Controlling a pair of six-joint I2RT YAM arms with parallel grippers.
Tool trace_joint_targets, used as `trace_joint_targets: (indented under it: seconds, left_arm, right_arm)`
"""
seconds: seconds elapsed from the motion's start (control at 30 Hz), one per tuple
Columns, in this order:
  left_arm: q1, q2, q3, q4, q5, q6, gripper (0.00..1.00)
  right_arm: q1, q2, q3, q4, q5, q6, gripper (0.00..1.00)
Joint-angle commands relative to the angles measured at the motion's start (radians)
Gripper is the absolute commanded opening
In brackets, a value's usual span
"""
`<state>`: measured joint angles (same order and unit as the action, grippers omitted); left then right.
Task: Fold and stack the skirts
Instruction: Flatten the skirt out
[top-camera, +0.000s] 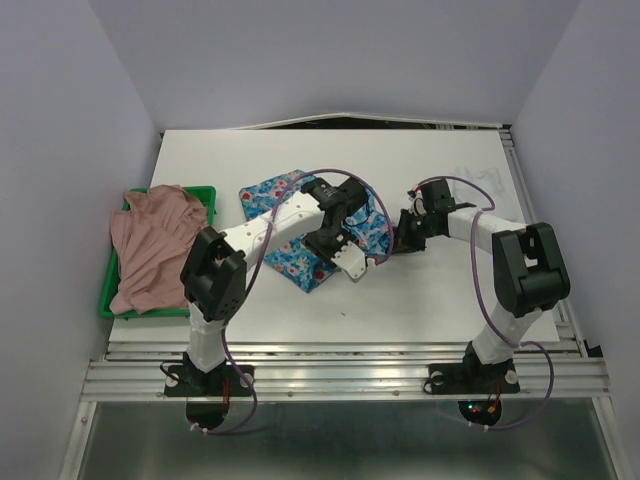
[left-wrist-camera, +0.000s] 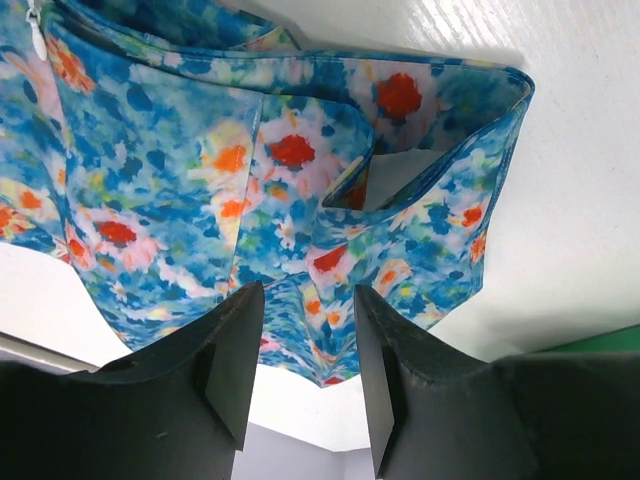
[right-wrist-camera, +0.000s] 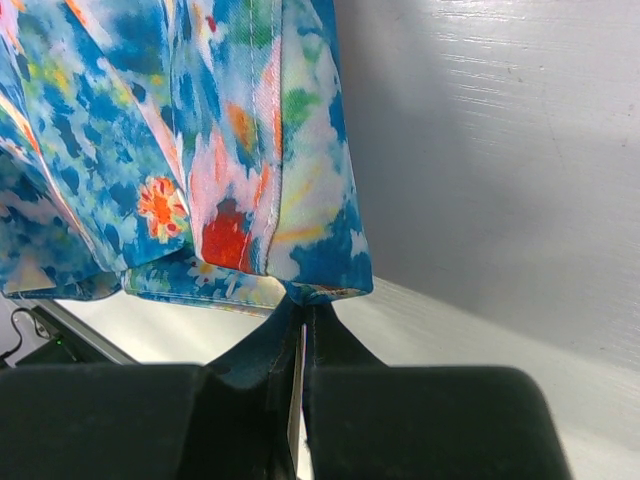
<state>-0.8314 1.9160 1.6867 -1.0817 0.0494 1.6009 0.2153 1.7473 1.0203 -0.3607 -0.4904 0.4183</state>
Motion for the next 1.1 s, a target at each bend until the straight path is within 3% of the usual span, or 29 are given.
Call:
trace_joint_targets:
  seconds: [0.0, 0.47, 0.7, 0.73, 0.77, 0.8, 0.87, 0.97, 1.07]
  left_arm:
    - [-0.014, 0.023, -0.019, -0.04, 0.003, 0.036, 0.52]
    - [-0.04, 0.1, -0.01, -0.04, 0.033, 0.062, 0.5]
    - [-0.046, 0.077, -0.09, -0.04, 0.027, 0.045, 0.36]
    - [-0.046, 0.077, -0.091, -0.04, 0.029, 0.041, 0.3]
    - [-0.046, 0.077, -0.081, -0.04, 0.038, 0.018, 0.18]
    - [-0.044, 0.074, -0.07, -0.04, 0.041, 0.002, 0.14]
    - [-0.028, 0.063, 0.002, -0.04, 0.049, -0.056, 0.02]
    - [0.017, 0.048, 0.135, -0.04, 0.072, -0.133, 0.0]
    - [0.148, 0.028, 0.426, -0.037, 0.133, -0.277, 0.0]
  right_arm:
    - [-0.007, -0.035, 0.041, -0.018, -0.007, -0.023, 0.01]
    - [-0.007, -0.035, 0.046, -0.04, 0.006, -0.044, 0.01]
    - [-0.007, -0.037, 0.053, -0.046, 0.013, -0.056, 0.01]
    - [-0.007, -0.037, 0.055, -0.047, 0.016, -0.058, 0.01]
    - [-0.007, -0.037, 0.058, -0.053, 0.024, -0.067, 0.01]
    - [-0.007, -0.038, 0.063, -0.058, 0.029, -0.076, 0.01]
    - [-0.007, -0.043, 0.079, -0.092, 0.061, -0.116, 0.01]
    - [-0.007, -0.051, 0.125, -0.158, 0.134, -0.209, 0.01]
    - [-0.007, -0.061, 0.243, -0.294, 0.328, -0.405, 0.01]
